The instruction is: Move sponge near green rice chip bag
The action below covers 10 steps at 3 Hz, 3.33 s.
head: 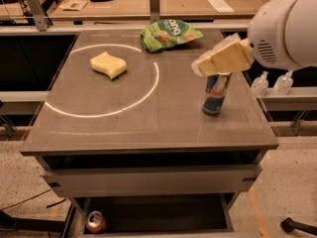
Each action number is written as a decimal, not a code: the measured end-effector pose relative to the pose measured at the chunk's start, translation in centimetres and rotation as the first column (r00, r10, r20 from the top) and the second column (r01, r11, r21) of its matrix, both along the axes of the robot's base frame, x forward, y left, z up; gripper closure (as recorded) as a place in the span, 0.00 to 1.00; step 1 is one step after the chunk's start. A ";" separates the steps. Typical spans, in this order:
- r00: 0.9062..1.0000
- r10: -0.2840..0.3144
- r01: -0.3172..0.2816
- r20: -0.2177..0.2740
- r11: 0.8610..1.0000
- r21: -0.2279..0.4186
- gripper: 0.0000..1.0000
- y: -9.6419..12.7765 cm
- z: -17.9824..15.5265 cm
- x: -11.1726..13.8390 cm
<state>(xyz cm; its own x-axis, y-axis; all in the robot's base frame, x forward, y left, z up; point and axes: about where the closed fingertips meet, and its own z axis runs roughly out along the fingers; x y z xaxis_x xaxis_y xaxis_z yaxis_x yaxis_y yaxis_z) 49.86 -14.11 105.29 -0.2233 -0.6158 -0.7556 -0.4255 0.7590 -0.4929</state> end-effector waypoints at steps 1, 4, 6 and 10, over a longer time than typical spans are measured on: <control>0.998 0.051 -0.053 0.030 0.996 0.073 0.00 1.9 -1.5 0.4; 0.992 0.110 -0.119 0.065 0.981 0.156 0.00 5.0 -2.6 0.0; 0.998 -0.026 0.010 0.055 0.961 0.278 0.00 9.6 -2.6 -5.0; 0.992 0.086 -0.031 -0.097 0.883 0.469 0.00 17.4 -5.9 -4.2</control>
Offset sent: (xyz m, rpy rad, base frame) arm -0.0133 0.0544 -0.0556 0.4117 -0.0265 0.2140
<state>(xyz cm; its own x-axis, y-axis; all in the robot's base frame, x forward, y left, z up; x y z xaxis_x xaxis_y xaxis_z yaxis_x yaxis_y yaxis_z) 45.66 3.34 99.35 -0.2979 -0.2135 -0.9304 -0.5075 0.8609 -0.0351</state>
